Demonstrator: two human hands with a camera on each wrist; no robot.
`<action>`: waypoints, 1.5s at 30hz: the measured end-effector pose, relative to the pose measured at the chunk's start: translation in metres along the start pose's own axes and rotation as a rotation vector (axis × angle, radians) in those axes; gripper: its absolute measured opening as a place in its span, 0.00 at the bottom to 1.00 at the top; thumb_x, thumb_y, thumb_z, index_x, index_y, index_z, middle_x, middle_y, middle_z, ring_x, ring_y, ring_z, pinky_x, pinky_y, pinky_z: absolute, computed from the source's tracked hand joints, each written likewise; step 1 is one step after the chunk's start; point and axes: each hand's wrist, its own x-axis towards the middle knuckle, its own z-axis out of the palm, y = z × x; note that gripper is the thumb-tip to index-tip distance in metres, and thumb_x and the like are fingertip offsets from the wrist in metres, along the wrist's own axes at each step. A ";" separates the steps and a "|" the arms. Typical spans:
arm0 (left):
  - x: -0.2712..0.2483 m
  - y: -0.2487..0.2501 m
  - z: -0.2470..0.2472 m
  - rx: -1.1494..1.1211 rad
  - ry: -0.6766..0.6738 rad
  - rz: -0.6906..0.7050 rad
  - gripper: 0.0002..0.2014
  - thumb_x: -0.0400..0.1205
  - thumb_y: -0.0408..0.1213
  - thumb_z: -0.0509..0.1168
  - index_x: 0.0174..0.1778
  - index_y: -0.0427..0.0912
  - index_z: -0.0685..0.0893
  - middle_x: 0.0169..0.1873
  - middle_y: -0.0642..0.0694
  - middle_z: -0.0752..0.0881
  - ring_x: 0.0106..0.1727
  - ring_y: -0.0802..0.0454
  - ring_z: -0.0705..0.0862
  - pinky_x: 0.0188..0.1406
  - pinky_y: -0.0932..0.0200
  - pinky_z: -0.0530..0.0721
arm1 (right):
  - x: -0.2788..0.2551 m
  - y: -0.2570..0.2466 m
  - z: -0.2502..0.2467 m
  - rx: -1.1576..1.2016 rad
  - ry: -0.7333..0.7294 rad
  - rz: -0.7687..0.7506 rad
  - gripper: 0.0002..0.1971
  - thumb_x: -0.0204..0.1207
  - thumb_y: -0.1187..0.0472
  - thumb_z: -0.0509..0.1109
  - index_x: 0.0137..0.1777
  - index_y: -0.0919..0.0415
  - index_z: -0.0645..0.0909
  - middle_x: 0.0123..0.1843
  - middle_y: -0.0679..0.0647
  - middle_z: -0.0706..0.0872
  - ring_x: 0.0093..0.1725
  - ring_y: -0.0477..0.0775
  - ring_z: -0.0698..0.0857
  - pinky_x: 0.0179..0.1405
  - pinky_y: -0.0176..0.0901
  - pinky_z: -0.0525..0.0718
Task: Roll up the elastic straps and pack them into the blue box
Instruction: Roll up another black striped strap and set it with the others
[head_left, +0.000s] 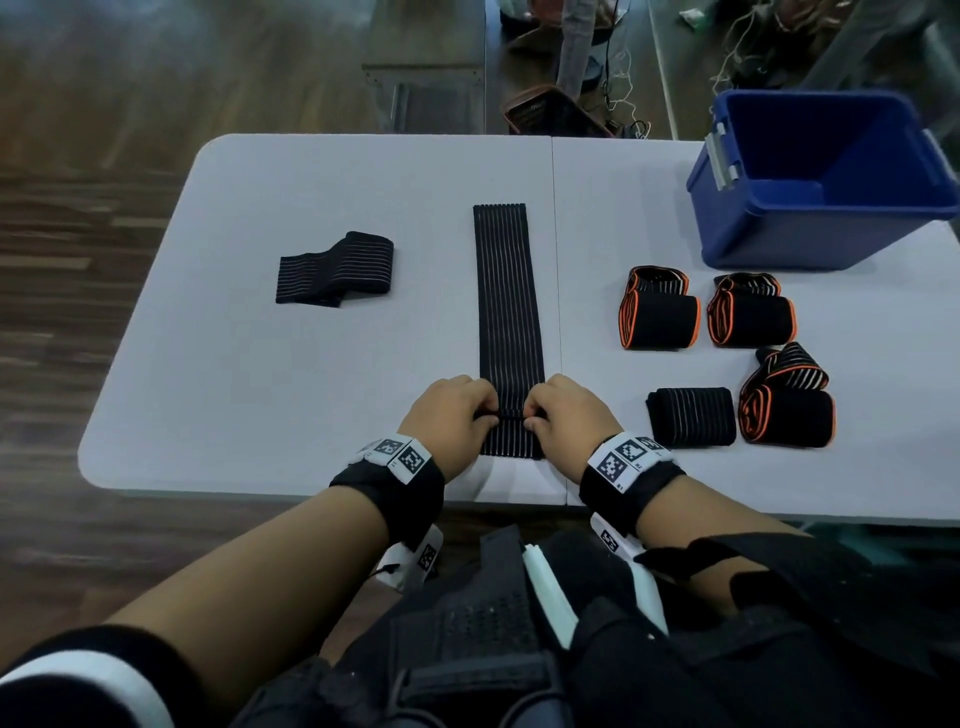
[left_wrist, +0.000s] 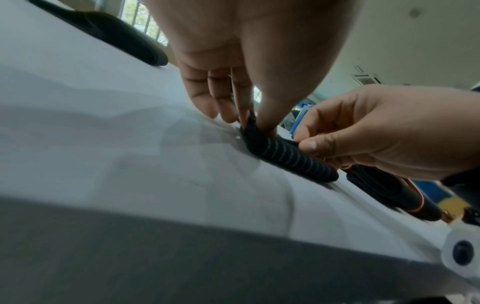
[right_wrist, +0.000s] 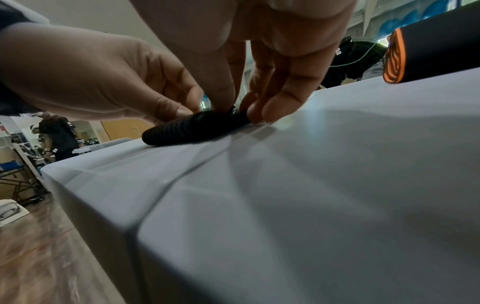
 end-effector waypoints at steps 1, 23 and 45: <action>-0.001 -0.001 -0.001 0.017 -0.009 0.024 0.02 0.82 0.40 0.69 0.47 0.48 0.85 0.44 0.53 0.82 0.48 0.50 0.79 0.50 0.53 0.79 | -0.001 0.000 0.001 -0.004 0.011 -0.006 0.01 0.81 0.61 0.68 0.48 0.56 0.81 0.51 0.53 0.79 0.47 0.56 0.82 0.50 0.49 0.82; -0.026 -0.008 -0.009 -0.144 -0.084 0.023 0.20 0.83 0.44 0.66 0.70 0.54 0.71 0.50 0.53 0.89 0.43 0.55 0.84 0.47 0.54 0.82 | -0.026 0.000 0.003 -0.021 -0.025 0.013 0.14 0.84 0.58 0.63 0.67 0.51 0.81 0.56 0.53 0.88 0.57 0.56 0.85 0.59 0.51 0.82; -0.004 -0.007 -0.014 -0.080 -0.029 -0.121 0.17 0.84 0.47 0.68 0.67 0.48 0.85 0.48 0.53 0.87 0.53 0.52 0.85 0.56 0.59 0.78 | -0.018 -0.003 0.001 -0.011 0.027 0.205 0.21 0.80 0.46 0.69 0.69 0.56 0.79 0.59 0.52 0.85 0.60 0.55 0.82 0.62 0.50 0.81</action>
